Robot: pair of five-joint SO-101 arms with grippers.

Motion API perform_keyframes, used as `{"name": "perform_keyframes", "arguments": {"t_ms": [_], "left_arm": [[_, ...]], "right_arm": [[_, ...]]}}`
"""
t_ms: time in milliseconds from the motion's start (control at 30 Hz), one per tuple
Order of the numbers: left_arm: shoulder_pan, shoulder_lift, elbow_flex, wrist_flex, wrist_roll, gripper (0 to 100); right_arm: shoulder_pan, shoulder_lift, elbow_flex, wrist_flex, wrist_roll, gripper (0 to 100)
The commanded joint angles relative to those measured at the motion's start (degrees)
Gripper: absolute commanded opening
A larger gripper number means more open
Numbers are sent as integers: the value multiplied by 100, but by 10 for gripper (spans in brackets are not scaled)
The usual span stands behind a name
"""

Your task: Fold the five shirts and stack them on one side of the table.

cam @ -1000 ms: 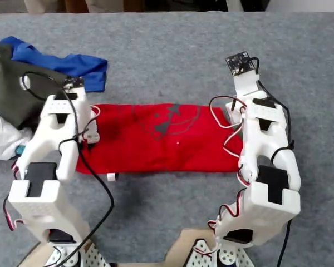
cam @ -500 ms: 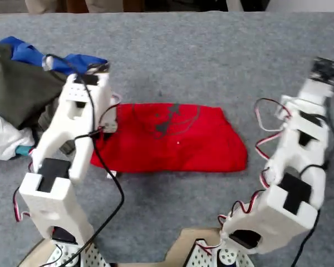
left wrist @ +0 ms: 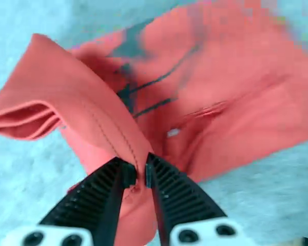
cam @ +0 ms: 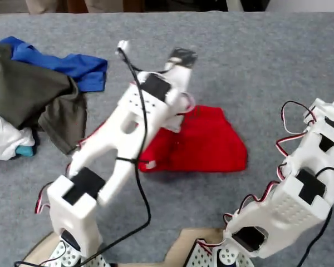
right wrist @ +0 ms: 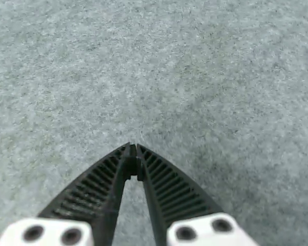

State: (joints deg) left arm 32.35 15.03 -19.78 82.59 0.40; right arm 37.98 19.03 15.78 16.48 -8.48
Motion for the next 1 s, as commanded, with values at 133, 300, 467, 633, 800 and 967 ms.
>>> {"name": "perform_keyframes", "arguments": {"t_ms": [133,300,467,633,800,967], "left_arm": [[738,462,-1160,-378,185,19],[1011,1437,-2286,-387,721,19],[1257,2369,-3552,-255,941,19],[1459,3046,-4712,220,976,19],[1512,3477,-5468,510,976,19],[1556,3547,-5679,905,976,131]], "right_arm": [[66,-22,-330,-114,-44,5],[66,-13,-330,-114,-44,5],[57,-13,-338,-114,-35,5],[48,-4,-338,-114,-35,5],[31,-4,-338,-123,-35,5],[4,4,-347,-123,-35,5]]}}
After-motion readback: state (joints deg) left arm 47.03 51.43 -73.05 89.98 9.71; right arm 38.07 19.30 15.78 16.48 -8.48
